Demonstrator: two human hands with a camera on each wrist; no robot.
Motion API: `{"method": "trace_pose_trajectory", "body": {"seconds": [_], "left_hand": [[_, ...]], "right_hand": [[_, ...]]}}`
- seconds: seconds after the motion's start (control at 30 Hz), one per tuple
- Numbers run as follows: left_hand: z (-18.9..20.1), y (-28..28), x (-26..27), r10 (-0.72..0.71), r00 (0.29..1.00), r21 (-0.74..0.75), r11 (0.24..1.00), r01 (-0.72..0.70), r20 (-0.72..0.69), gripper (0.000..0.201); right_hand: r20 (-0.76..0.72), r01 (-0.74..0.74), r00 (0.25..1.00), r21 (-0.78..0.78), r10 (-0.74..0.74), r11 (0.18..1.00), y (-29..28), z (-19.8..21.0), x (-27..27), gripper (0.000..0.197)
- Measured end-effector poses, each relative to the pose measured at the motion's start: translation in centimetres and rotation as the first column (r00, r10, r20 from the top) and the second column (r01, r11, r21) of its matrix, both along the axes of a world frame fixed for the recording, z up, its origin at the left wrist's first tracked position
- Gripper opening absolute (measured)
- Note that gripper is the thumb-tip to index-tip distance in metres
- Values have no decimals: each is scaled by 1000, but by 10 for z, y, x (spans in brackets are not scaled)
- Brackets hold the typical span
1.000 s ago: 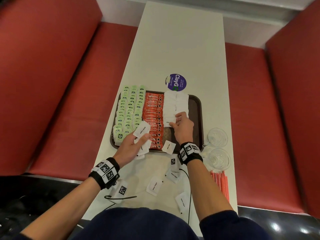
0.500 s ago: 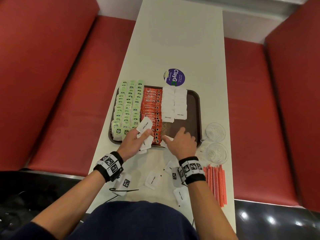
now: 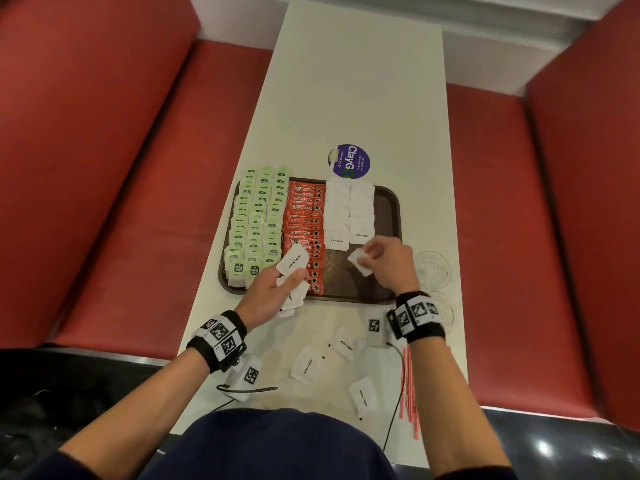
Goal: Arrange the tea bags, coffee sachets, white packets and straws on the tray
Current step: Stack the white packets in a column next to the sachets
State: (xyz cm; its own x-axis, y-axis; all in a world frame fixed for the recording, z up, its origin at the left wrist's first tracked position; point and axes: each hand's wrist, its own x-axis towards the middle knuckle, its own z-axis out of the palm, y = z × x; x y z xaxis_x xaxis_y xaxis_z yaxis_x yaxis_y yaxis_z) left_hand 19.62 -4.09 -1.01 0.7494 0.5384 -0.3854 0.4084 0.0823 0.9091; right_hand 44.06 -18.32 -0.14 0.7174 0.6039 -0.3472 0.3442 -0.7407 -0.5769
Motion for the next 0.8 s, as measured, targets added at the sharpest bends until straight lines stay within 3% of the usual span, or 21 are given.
{"method": "trace_pose_trajectory", "body": {"seconds": [0.17,0.33,0.6,0.8], "left_hand": [[-1,0,1,-17,1000,15,1000,17,15,27],[0,0,2,-13,1000,6,1000,13,24,27],[1,3,3,-25,1000,20,999,25,15,26],[-1,4,7,-34,999,21,999,34,27,25]], "right_hand": [[30,-169,984,-101,173,980,21,12,45,10],[49,-256,961,-225,273,940,43,0,57,10],[218,-251,928,-234,302,939,52,-17,53,18],[359,-143,919,-88,165,986,42,-35,37,21]]}}
